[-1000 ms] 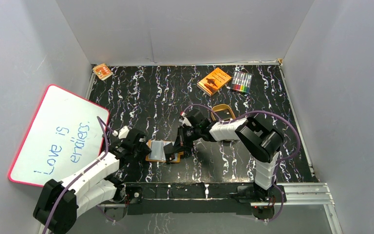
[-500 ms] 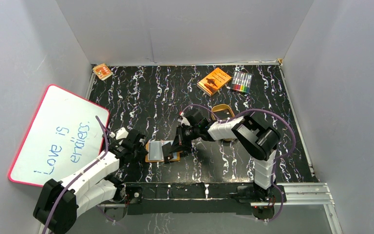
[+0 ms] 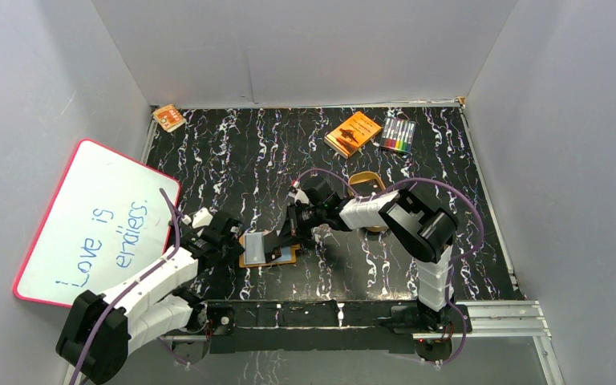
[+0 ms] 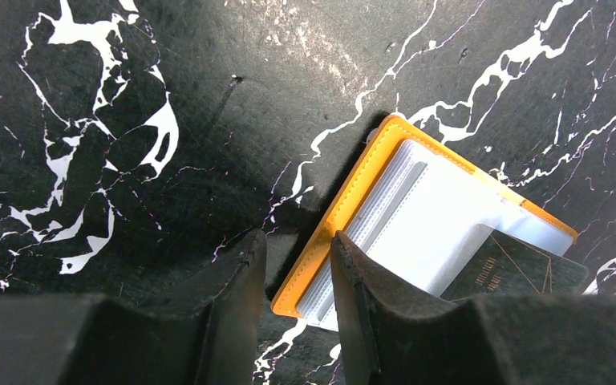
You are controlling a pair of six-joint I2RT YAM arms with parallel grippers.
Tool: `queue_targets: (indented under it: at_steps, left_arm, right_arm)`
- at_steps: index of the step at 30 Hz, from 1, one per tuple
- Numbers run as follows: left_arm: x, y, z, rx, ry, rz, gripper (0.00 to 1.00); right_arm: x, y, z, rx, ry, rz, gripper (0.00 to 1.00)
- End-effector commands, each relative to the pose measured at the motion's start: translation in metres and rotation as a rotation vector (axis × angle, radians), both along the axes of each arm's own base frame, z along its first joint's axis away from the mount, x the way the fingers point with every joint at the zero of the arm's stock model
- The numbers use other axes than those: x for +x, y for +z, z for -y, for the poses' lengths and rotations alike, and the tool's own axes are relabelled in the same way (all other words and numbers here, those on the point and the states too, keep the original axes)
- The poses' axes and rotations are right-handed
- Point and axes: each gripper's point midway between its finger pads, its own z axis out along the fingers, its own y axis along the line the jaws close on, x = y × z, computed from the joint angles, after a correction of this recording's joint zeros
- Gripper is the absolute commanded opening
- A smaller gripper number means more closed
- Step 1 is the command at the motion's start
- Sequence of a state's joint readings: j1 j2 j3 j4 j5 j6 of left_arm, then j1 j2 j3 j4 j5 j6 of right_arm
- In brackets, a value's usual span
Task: Put the credit cards into the card holder
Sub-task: Insert the credit card into the card holder.
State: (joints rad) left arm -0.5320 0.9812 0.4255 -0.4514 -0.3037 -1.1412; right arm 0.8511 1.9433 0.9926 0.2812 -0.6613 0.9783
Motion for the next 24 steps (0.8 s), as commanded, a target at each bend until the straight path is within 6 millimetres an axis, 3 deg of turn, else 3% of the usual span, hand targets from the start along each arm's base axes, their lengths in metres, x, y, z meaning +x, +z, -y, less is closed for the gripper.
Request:
queue_targets:
  at_steps: [1,24]
  left_arm:
    - [-0.022,-0.02,-0.011,0.049,-0.015,-0.098,0.34]
    - [-0.026,-0.023,-0.006,0.023,-0.028,-0.113,0.33]
  right_arm:
    - [0.006,0.011,-0.015,0.063,0.016,0.022,0.0]
    - [0.017,-0.011,-0.01,0.007,-0.049,0.075,0.0]
